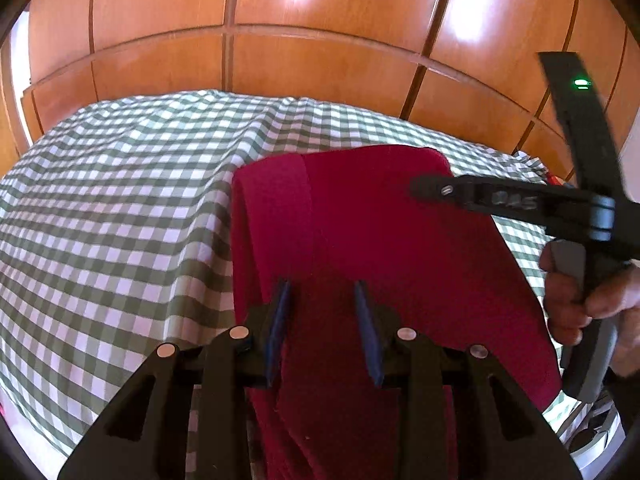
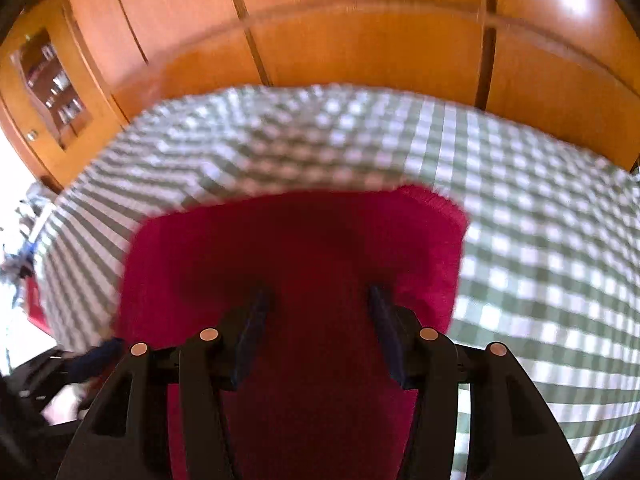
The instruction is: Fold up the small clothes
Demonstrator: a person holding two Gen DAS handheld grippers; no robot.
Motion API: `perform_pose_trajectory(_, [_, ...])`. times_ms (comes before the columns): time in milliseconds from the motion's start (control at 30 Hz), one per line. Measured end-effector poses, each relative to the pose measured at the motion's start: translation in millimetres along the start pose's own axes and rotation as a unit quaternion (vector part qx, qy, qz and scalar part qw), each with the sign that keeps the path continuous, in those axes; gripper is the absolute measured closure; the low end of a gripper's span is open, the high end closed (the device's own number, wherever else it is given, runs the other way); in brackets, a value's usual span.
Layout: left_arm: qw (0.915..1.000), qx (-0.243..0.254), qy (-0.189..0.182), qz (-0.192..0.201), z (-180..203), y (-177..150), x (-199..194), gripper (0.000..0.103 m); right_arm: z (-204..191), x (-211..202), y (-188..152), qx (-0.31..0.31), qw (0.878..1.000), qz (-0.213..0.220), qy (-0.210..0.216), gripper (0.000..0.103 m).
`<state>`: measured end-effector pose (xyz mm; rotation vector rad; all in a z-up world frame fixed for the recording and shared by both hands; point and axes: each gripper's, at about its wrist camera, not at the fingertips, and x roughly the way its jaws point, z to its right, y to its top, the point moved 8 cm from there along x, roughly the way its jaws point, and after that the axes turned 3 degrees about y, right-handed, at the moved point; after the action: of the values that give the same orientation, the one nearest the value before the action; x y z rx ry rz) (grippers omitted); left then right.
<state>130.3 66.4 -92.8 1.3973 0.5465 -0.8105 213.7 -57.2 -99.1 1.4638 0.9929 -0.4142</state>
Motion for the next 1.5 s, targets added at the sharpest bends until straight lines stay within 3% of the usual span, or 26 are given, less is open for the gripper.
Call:
perform_pose_trajectory(233, [0.9998,-0.018,0.000,0.010,-3,-5,-3,0.070,1,2,-2,-0.008,1.000,0.017,0.002,0.048])
perform_pose_trajectory(333, [0.9994,-0.025,0.009,0.020,-8,-3,-12,0.063,1,0,-1,-0.004,1.000,0.019,0.006,0.047])
perform_pose_trajectory(433, [0.9991,-0.028,0.016,0.027,-12,-1,-19,0.061,-2,-9,0,-0.005,1.000,0.027,0.008,0.041])
perform_pose_trajectory(500, [0.9989,-0.028,0.025,0.029,-15,-1,-23,0.061,-4,-18,2,-0.007,0.999,0.036,0.009,0.031])
perform_pose_trajectory(600, [0.9986,-0.031,0.029,0.031,-20,-1,-27,0.059,-6,-40,0,-0.013,0.999,0.051,0.008,0.031])
perform_pose_trajectory(867, [0.9984,-0.037,0.030,0.031,-24,-5,-27,0.054,-10,-84,-34,-0.021,0.997,0.066,0.015,0.031])
perform_pose_trajectory(1000, [0.9984,-0.039,0.032,0.026,-27,-8,-22,0.052,-14,-64,-61,-0.024,0.999,0.027,0.008,0.030])
perform_pose_trajectory(1067, [0.9985,-0.035,0.041,0.012,-27,-12,-16,0.051,-14,-58,-65,-0.029,0.999,0.036,-0.006,0.028])
perform_pose_trajectory(1333, [0.9985,-0.039,0.033,0.018,-28,-12,-19,0.050,-1,-81,-57,0.032,0.997,0.051,0.054,0.026])
perform_pose_trajectory(1400, [0.9985,-0.041,0.030,0.020,-29,-12,-21,0.047,5,-89,-61,0.051,0.995,0.052,0.069,0.021])
perform_pose_trajectory(1500, [0.9985,-0.042,0.027,0.021,-30,-13,-21,0.042,12,-94,-66,0.074,0.992,0.048,0.089,0.021])
